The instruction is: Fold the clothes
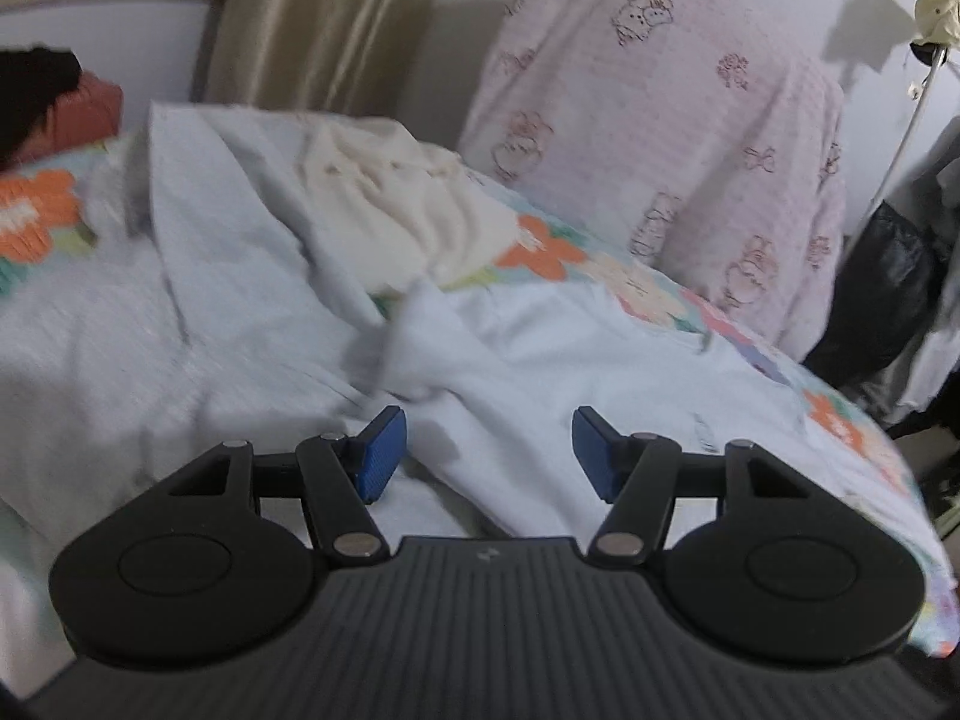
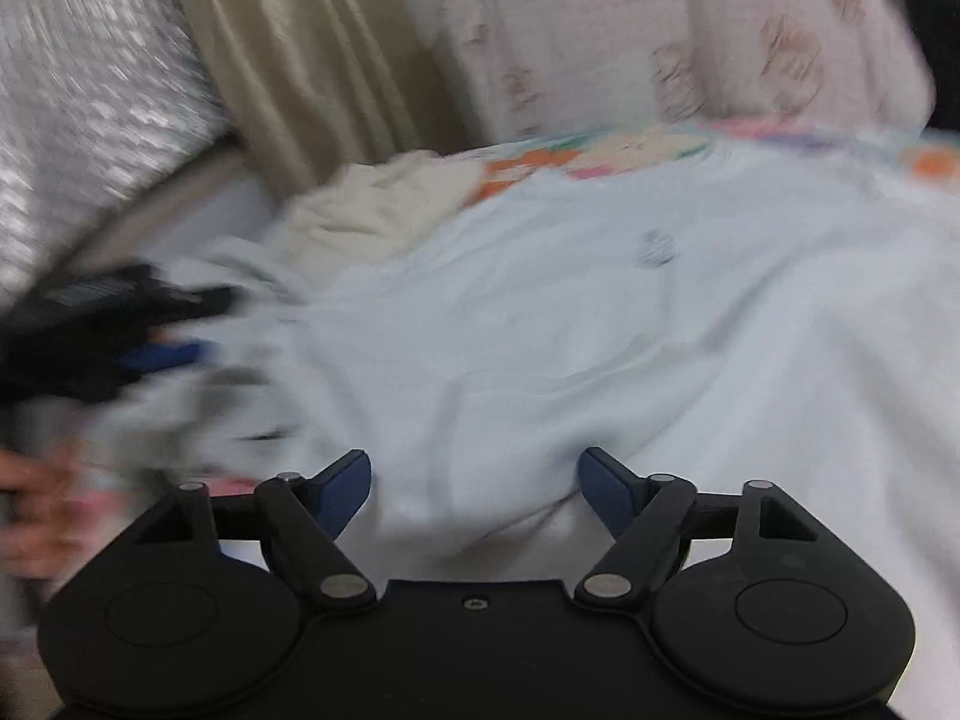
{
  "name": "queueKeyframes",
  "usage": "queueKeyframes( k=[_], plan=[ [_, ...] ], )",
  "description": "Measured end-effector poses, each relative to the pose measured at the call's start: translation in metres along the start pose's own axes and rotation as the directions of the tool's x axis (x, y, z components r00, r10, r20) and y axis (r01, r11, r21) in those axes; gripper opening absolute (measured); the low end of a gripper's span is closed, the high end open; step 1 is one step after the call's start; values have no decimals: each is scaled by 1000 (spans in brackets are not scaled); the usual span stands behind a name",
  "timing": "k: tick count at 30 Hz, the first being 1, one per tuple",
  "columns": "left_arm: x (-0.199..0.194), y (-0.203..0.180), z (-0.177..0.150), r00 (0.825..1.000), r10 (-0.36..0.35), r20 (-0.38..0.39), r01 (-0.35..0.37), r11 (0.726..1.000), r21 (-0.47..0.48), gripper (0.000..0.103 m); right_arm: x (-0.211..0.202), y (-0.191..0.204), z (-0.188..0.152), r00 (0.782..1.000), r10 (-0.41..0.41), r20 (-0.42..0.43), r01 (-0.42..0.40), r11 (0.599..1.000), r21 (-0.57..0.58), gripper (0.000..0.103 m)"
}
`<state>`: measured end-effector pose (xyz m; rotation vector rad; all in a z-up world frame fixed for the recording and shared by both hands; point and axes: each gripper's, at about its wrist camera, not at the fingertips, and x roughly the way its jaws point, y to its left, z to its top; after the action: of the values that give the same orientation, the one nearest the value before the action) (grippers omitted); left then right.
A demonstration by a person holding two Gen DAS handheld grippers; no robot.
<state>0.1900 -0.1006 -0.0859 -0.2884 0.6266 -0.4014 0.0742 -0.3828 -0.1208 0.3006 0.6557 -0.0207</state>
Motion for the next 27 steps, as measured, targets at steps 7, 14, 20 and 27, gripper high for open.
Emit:
queueKeyframes(
  k=[7,14,20,27],
  plan=[
    [1,8,10,992,-124,39,125,992,-26,62,-34,-29,47,975,-133,176,143,989,-43,14],
    [10,-18,4,988,-154,1,153,982,109,62,-56,-111,54,951,-207,228,197,978,64,14],
    [32,-47,-15,986,-146,-80,163,951,264,62,-43,-174,16,970,-207,130,161,941,298,17],
    [65,-84,-51,988,-20,-156,90,887,453,64,-26,-209,21,960,-273,61,220,873,435,38]
  ],
)
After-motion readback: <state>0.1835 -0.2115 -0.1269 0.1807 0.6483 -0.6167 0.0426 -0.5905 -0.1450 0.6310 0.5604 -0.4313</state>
